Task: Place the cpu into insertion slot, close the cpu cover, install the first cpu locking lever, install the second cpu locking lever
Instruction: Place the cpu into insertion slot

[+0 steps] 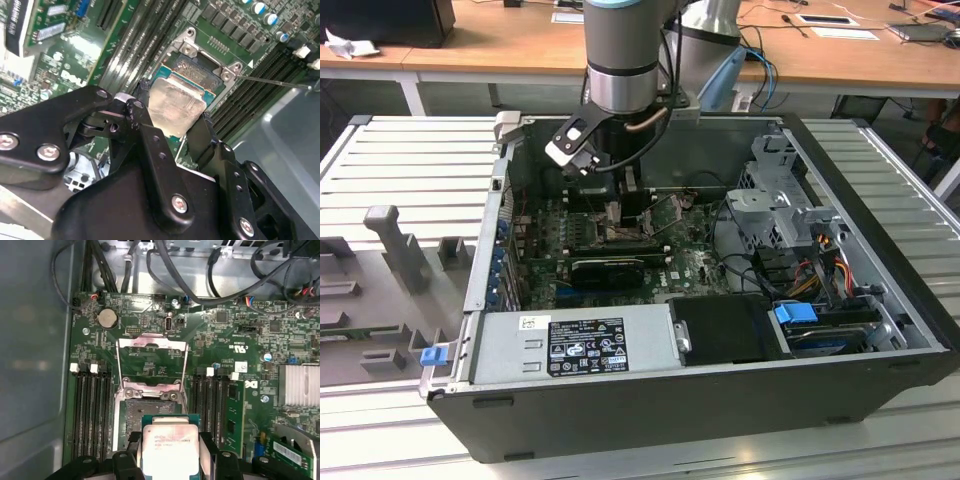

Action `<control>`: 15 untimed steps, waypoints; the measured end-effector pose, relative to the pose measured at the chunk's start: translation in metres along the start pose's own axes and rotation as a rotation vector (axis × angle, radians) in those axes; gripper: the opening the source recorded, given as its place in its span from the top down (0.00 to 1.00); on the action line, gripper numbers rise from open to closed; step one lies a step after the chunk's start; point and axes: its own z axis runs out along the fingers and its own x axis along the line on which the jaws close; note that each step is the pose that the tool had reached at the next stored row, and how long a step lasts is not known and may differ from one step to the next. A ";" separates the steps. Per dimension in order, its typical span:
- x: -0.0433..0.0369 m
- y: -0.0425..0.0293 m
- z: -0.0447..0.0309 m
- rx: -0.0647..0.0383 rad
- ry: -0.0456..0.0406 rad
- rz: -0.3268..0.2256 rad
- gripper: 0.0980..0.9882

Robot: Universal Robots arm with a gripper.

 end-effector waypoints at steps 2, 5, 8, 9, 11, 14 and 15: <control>0.0009 -0.0001 0.0039 0.000 0.0002 0.000 0.50; 0.0021 -0.0003 0.0093 0.000 -0.0001 0.001 0.50; 0.0068 0.0005 0.0187 0.000 -0.0001 0.002 0.50; 0.0074 0.0004 0.0213 0.000 -0.0007 0.011 0.50; 0.0085 0.0003 0.0238 0.000 -0.0019 0.029 0.50; 0.0116 0.0003 0.0254 0.000 -0.0019 0.031 0.50; 0.0124 0.0002 0.0262 0.000 -0.0019 0.031 0.50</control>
